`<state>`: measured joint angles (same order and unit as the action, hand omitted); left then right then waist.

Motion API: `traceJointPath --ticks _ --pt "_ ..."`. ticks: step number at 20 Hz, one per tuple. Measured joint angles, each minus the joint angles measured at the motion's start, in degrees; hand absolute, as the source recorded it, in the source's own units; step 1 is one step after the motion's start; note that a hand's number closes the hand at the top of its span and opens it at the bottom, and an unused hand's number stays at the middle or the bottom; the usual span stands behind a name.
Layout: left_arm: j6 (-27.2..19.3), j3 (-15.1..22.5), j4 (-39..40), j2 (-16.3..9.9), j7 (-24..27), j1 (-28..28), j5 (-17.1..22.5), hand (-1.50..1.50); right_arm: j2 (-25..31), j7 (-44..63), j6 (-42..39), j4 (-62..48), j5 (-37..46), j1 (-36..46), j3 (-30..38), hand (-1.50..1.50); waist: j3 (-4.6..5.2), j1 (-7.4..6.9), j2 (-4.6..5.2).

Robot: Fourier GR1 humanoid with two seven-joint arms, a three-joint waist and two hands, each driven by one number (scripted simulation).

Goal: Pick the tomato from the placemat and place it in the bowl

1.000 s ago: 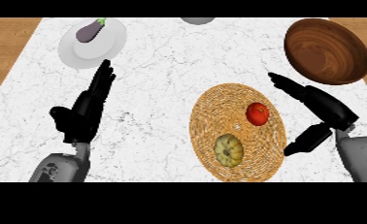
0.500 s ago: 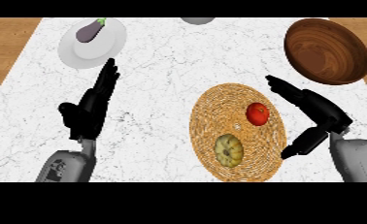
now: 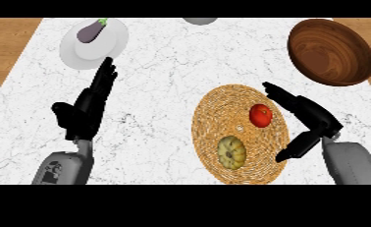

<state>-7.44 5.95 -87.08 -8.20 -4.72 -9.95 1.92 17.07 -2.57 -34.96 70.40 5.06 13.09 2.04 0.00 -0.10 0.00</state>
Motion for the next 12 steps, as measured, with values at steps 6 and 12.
traceJointPath --ticks 6,12 --pt "0.0 0.1 -0.8 1.9 -0.3 0.9 -2.0 0.00 -2.0 -3.6 3.0 -3.8 5.2 0.5 -1.1 -1.50 -0.02 -0.01 0.02" --pt "1.1 -0.7 -1.5 2.0 -0.8 1.2 -1.9 0.00 -2.3 -8.0 9.3 -11.1 13.4 3.6 -2.9 -1.50 -0.01 -0.19 0.05"
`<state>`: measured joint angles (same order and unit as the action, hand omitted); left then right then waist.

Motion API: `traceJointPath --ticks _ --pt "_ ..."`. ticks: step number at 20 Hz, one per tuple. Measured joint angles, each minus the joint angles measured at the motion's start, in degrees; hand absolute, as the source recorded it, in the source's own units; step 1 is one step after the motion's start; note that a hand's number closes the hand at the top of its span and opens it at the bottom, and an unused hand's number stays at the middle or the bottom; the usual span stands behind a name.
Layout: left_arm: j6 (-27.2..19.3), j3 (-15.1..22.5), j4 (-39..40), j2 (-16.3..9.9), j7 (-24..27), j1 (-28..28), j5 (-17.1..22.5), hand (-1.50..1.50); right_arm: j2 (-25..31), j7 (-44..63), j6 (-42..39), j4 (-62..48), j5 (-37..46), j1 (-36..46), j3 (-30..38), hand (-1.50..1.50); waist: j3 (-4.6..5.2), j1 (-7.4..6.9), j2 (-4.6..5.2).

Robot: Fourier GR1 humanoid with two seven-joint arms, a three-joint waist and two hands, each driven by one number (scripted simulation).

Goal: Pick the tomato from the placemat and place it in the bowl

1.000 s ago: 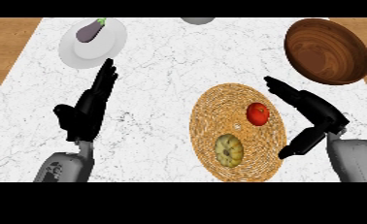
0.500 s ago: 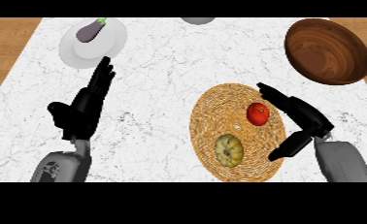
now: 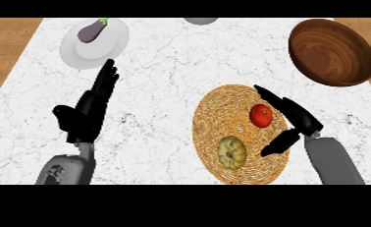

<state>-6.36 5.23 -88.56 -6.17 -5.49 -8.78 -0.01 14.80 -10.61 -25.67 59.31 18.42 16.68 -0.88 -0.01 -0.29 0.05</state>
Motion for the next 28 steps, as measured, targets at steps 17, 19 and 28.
traceJointPath --ticks 17,19,28 --pt "0.6 -0.8 0.9 2.0 0.1 -1.0 -2.2 0.00 -1.1 -14.0 3.9 -7.3 10.8 3.2 -5.2 1.50 0.26 0.20 -0.29" --pt "1.2 -1.0 0.5 1.6 0.0 -0.8 -1.8 0.00 -3.9 -8.3 8.6 -8.3 9.6 5.2 -1.7 1.50 0.23 -0.02 -0.21" --pt "2.1 -0.2 0.8 2.0 0.4 -0.9 -1.6 0.00 -12.8 15.6 42.3 -10.4 9.3 18.9 11.2 1.50 0.08 -1.69 0.35"
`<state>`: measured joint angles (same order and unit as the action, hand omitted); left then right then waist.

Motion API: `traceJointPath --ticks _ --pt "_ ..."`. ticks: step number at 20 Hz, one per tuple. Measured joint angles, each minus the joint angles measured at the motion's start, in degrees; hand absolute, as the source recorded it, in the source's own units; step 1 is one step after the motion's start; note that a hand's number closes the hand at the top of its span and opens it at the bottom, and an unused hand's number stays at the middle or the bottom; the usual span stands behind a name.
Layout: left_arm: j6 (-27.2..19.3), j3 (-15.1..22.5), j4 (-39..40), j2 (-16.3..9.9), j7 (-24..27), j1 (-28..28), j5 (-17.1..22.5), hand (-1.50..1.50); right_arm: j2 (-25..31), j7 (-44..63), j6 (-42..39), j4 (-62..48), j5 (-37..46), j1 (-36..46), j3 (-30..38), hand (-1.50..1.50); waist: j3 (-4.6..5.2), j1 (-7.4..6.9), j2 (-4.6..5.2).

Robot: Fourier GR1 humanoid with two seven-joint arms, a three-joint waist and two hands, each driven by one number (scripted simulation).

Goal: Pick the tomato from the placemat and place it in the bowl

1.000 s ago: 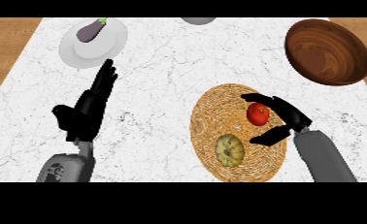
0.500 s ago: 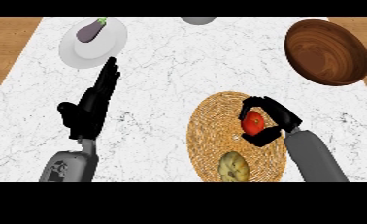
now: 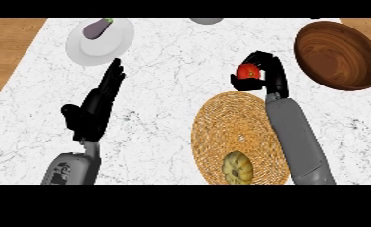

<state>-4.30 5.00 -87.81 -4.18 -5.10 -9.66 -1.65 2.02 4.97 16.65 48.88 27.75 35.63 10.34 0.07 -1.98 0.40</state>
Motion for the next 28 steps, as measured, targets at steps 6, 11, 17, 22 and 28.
traceJointPath --ticks 6,11,17,22,28 --pt "-0.2 0.2 0.4 0.3 0.6 -0.2 -0.4 0.00 -1.6 1.1 18.5 -3.8 3.4 9.6 -2.2 1.50 -0.06 -0.35 0.06" --pt "-0.3 -1.0 0.4 -0.2 0.3 0.1 -0.1 0.00 -1.4 10.1 27.0 -6.0 13.4 18.0 -6.2 1.50 0.01 0.64 -0.35" --pt "-0.1 -1.2 -0.3 -0.3 0.1 1.1 -0.1 0.00 0.9 26.7 26.0 -8.4 24.5 27.8 -8.4 1.50 0.03 1.56 -0.62" --pt "-0.3 -1.2 -0.6 0.1 0.3 1.4 -0.4 0.00 4.9 34.1 21.9 -10.3 28.2 33.8 -7.5 1.50 -0.01 1.51 -0.47" --pt "-0.3 -1.2 -0.8 0.3 -0.7 0.4 -0.6 0.00 10.1 37.8 19.2 -13.2 30.1 38.7 -5.4 1.50 -0.03 1.27 -0.29"
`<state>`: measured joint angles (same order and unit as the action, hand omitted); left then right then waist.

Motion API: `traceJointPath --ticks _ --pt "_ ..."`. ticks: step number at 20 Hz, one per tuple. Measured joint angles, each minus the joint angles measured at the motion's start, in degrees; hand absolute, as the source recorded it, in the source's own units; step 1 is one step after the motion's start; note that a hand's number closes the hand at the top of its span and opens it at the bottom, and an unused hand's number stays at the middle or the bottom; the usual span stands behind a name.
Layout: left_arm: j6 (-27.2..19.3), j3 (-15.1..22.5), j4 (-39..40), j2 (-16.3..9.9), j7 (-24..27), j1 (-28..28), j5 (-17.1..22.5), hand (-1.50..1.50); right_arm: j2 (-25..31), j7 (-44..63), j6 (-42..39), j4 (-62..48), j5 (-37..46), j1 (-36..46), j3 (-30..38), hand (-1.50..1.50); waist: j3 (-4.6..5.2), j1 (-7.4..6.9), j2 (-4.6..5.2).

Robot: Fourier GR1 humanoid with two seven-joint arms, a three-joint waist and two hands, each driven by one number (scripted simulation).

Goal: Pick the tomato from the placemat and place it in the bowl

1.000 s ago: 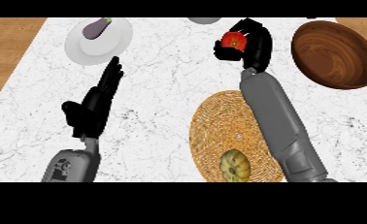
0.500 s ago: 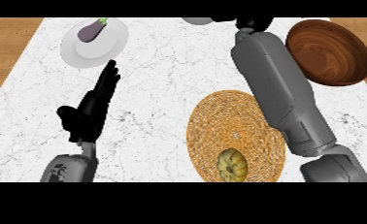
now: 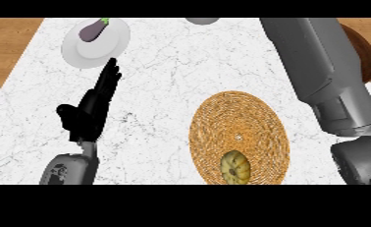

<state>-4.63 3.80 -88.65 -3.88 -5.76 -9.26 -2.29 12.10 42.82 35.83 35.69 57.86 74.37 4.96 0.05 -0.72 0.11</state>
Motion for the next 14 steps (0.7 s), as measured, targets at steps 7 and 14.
traceJointPath --ticks 7,14 --pt "0.2 0.7 -0.6 0.5 0.6 1.1 -0.6 0.00 6.4 -0.6 -2.6 -5.0 0.2 0.0 2.3 1.50 -0.01 -0.20 0.18" --pt "0.1 0.7 -1.5 0.3 -0.8 0.3 -0.9 0.00 12.9 -2.2 -5.4 -12.4 3.0 -2.3 2.0 1.50 -0.04 -0.62 0.44"
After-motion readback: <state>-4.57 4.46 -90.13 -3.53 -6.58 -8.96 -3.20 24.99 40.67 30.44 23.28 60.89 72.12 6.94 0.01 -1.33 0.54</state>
